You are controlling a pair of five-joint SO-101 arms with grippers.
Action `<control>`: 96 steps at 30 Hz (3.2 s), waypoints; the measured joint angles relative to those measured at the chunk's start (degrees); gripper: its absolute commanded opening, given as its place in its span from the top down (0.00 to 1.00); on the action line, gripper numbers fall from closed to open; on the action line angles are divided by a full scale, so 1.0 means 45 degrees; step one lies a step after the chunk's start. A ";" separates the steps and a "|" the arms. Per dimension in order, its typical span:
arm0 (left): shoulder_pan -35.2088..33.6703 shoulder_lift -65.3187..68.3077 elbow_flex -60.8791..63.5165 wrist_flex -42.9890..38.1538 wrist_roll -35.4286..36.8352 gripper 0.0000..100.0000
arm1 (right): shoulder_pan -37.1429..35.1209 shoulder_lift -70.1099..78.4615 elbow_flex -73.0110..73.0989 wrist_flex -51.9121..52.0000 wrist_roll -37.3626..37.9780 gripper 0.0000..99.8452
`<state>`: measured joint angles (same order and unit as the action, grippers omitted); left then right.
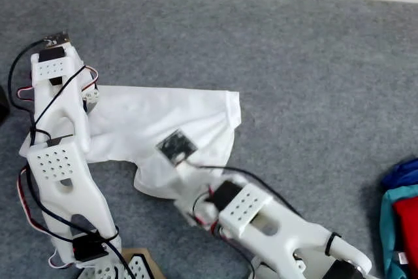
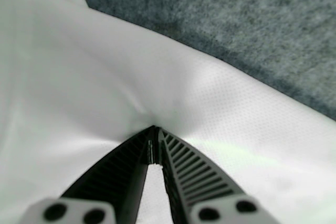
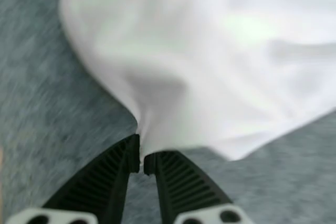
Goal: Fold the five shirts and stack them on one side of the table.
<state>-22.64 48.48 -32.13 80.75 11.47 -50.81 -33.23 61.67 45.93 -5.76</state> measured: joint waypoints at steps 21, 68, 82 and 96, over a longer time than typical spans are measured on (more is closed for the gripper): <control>0.0000 0.0000 0.0000 0.0000 0.0000 0.99 | 0.2540 0.3849 -0.7424 0.1661 -0.0352 0.99; 0.0000 0.0000 0.0000 0.0000 0.0000 0.99 | 0.0391 0.5705 -0.6017 -0.0098 -0.0352 0.99; 0.0000 0.0000 0.0000 0.0000 0.0000 0.99 | 0.0938 0.9397 -1.0100 -0.0606 -0.0352 0.99; 0.0000 0.0000 0.0000 0.0000 0.0000 0.99 | 0.1954 1.2386 -1.2991 -0.0313 -0.0352 0.99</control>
<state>-22.64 48.48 -32.13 80.75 11.47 -42.02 22.51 3.21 44.53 -7.34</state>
